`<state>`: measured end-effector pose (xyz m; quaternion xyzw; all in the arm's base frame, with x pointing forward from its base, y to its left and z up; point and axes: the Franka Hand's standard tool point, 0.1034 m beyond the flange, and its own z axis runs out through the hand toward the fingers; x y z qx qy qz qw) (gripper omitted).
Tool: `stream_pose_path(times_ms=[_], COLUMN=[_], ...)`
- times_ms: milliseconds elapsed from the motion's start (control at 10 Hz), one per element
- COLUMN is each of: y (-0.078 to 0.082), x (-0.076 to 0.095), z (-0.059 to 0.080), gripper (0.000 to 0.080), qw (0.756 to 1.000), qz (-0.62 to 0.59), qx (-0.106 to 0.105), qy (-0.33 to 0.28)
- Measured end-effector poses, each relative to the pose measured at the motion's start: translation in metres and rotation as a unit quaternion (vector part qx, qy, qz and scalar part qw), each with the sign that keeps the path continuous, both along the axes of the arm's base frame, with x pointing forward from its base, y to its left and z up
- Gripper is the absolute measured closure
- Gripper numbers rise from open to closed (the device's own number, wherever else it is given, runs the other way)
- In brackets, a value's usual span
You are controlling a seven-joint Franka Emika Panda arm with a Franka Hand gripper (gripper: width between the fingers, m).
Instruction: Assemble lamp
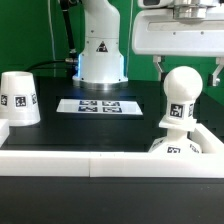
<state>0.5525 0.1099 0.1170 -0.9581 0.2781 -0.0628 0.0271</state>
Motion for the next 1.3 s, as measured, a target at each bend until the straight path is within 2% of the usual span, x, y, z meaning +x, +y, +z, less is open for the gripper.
stream_pose_path(times_ms=[100,200,300,600,700,800,1100,1200,1300], y=[-0.005,-0.017,-0.03,-0.03,-0.041,-0.06,-0.114,-0.138,-0.154], x=[-0.013,-0.028,-0.033,-0.034,-0.038,-0.054,-0.077,-0.083,-0.086], z=[0.0,-0.006,-0.011,-0.012,-0.013,-0.015,-0.012,-0.012,-0.012], gripper=[0.01,0.01,0.01,0.01,0.01,0.01,0.01,0.01,0.01], qw=[1.0,0.999,1.0,1.0,0.999,0.997,0.996,0.997,0.998], qz=[0.028,0.049,0.009,0.008,0.043,0.068,0.081,0.076,0.065], qx=[-0.002,-0.004,0.013,0.016,0.006,-0.002,-0.014,-0.016,-0.016], qy=[-0.015,-0.014,-0.01,-0.009,-0.03,-0.028,-0.023,-0.021,-0.021])
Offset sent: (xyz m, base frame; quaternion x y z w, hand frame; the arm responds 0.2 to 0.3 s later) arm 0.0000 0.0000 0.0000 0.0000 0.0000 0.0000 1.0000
